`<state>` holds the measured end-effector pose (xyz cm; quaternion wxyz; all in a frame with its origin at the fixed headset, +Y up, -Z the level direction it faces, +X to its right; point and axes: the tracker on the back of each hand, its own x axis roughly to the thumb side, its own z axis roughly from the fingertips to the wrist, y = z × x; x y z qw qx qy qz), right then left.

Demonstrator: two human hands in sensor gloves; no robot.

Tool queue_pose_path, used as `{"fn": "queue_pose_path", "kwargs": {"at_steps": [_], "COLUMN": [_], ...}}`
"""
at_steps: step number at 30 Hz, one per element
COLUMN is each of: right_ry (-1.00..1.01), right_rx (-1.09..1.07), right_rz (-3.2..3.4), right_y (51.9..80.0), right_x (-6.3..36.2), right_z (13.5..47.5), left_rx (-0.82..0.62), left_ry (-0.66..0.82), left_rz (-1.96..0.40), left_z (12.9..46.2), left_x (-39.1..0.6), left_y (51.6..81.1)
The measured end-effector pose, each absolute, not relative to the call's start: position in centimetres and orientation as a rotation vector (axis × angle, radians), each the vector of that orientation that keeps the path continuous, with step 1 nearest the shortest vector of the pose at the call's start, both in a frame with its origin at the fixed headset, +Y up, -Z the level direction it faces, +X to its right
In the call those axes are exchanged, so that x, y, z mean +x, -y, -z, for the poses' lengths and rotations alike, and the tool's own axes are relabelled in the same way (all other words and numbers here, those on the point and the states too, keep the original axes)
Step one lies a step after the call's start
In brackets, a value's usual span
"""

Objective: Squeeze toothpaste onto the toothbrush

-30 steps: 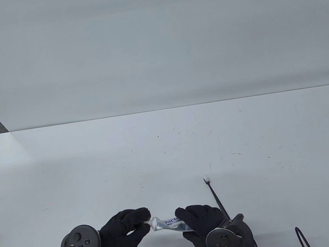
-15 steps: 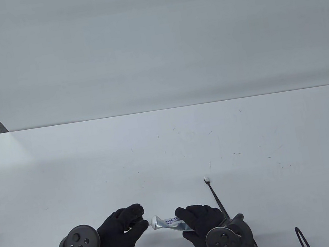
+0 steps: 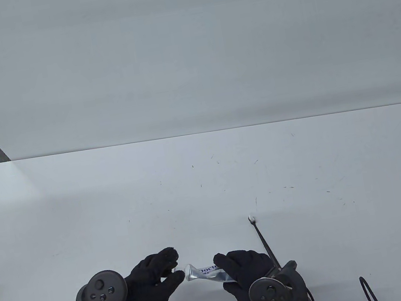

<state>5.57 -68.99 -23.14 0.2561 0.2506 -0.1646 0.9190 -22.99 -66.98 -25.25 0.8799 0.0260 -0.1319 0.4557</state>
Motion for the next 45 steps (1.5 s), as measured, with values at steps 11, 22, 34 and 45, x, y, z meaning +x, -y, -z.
{"fn": "queue_pose_path", "kwargs": {"at_steps": [11,22,34,45], "right_ry": [0.451,0.460,0.458,0.458], "right_rx": [0.672,0.680,0.691,0.693], "right_rz": [-2.501,-2.511,-2.506,-2.546], "right_y": [68.9,68.8,68.8,69.0], "right_x": [5.6,5.6,5.4,5.3], "right_z": [23.1,23.0,22.8,22.8], "left_rx": [-0.037,-0.078,-0.065,-0.083], "left_ry": [0.370,0.457,0.387,0.307], "left_rz": [-0.936,-0.989,-0.971,-0.884], "left_z": [25.4,25.8,25.9,25.9], "left_x": [-22.7,-22.5,-22.9,-22.4], "left_y": [66.7,66.7,66.8,67.5]}}
